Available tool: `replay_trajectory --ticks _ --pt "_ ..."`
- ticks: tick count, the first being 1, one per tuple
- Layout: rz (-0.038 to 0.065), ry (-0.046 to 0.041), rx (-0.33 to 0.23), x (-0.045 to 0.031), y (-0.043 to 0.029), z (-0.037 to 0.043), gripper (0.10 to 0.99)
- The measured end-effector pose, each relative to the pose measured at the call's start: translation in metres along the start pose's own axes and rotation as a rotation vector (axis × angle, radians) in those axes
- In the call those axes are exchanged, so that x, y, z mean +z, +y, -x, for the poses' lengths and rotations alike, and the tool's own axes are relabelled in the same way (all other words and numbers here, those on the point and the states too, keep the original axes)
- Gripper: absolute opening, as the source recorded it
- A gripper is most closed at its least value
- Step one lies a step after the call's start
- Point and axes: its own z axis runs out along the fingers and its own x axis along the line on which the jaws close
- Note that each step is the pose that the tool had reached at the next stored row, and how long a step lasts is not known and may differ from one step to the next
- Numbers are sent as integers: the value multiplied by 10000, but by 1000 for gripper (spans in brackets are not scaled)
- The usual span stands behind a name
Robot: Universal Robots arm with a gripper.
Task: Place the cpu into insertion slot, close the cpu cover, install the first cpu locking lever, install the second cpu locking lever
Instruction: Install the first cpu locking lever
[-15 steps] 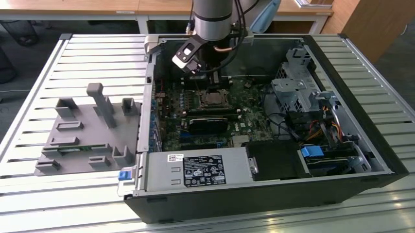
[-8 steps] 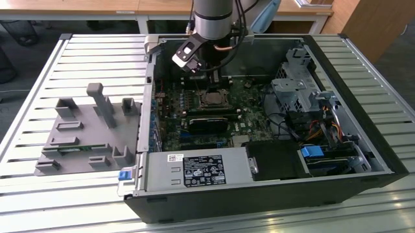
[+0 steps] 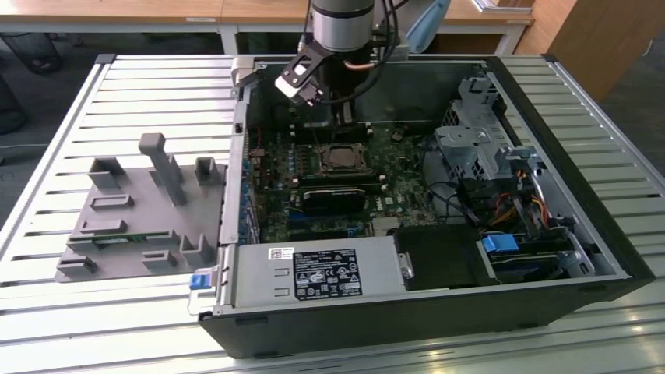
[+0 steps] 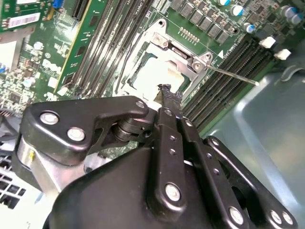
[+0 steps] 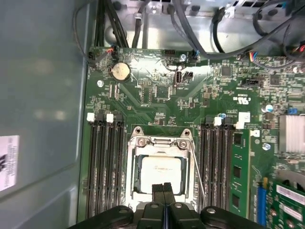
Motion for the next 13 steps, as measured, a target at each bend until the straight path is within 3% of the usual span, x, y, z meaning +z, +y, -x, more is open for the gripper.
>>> replay_trajectory --ticks 13 --pt "-7 0 0 -397 27 1 106"
